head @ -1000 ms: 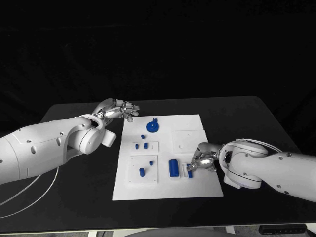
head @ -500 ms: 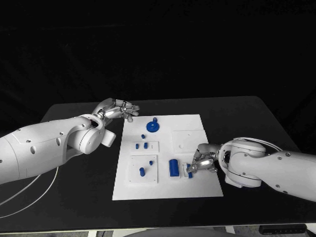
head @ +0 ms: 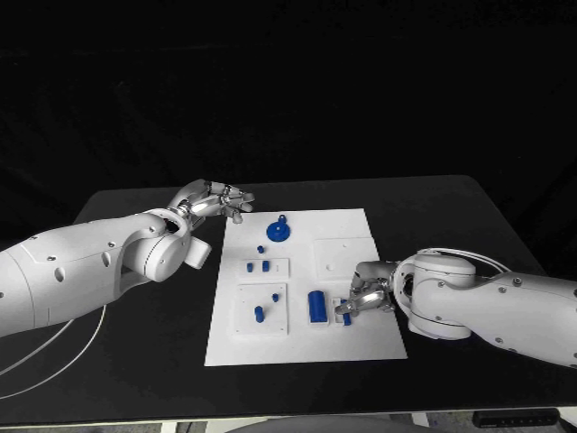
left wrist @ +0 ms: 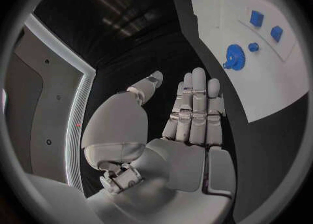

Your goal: Assemble the parts on the task board

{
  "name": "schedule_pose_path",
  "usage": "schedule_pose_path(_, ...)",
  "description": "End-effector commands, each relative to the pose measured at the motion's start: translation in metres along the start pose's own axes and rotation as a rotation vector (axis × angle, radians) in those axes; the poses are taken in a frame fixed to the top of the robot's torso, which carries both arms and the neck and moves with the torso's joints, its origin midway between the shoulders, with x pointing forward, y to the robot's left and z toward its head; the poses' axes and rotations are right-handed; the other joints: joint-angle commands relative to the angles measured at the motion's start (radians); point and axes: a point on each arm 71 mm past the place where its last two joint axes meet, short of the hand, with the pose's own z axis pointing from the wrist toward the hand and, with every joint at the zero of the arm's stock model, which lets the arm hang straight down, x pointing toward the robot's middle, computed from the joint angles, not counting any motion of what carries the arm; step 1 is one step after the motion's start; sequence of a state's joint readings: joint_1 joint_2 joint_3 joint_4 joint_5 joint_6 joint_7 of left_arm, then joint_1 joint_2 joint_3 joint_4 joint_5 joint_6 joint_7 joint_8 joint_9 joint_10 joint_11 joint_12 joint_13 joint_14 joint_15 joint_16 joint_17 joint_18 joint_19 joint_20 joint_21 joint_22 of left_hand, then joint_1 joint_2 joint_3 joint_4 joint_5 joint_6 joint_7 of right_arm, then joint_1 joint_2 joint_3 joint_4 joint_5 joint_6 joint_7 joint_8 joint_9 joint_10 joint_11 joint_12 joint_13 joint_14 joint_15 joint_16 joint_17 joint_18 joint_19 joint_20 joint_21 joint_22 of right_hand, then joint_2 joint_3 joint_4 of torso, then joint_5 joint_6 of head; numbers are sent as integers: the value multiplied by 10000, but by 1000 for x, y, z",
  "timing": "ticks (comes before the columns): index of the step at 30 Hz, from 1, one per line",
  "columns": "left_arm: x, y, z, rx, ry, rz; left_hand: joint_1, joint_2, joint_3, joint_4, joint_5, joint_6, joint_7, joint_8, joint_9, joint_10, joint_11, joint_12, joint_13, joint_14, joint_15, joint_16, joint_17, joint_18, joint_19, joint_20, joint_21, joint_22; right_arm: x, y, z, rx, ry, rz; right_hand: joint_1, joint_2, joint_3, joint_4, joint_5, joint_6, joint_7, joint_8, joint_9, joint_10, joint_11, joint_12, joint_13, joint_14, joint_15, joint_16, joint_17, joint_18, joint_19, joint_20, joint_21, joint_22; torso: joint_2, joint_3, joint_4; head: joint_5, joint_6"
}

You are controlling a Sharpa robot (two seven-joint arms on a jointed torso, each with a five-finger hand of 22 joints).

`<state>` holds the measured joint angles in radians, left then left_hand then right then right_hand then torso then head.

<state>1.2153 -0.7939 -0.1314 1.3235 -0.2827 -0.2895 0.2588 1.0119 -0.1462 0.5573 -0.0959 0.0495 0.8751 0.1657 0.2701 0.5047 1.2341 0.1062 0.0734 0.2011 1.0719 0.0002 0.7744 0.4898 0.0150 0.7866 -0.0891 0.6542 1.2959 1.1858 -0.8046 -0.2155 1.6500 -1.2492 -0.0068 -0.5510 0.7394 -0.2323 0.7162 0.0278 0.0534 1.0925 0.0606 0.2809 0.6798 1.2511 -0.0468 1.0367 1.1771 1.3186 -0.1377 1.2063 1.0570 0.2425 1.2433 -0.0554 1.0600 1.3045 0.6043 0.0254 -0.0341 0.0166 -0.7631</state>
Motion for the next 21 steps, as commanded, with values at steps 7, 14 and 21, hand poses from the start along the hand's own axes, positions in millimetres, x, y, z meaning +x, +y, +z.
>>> schedule_pose_path(7, 2, -1, 0, 53, 162, -15, 31, 94, 16, -8, 38, -50, -10, 48, -15, -52, -23, -2, 10, 69, 32, -55, 22, 140, 62, -53, -59, 17, 6, -8, 3, 616, 330, -911, 657, 778, 66, -688, -43, 44, -8, -58, -107, 101, -43, 39, 8, -40, -112, 81, 27, 193, -66, -103, 108, 63, 6, -3, 6, -20, -32)
schedule_pose_path(14, 2, -1, 0, 47, 162, -15, 32, 101, 17, -7, 36, -49, -11, 50, -15, -51, -23, -2, 11, 69, 32, -57, 25, 140, 62, -53, -62, 19, 6, -9, 2, 693, 294, -1072, 902, 920, 82, -1514, -33, 91, 7, -104, -160, 116, -26, 24, 15, -40, -82, 85, 12, 193, -90, -39, 139, 87, -3, -3, 0, -15, -51)
schedule_pose_path(21, 1, -1, 0, 45, 163, -15, 35, 101, 16, -10, 35, -49, -12, 51, -16, -51, -24, -2, 11, 69, 32, -60, 29, 140, 62, -54, -65, 23, 5, -11, 2, 771, 148, -1336, 892, 940, 75, -1715, -32, 112, 10, -125, -185, 122, -23, 15, 14, -36, -75, 83, 2, 193, -91, -12, 135, 81, -2, 0, 4, -12, -46)
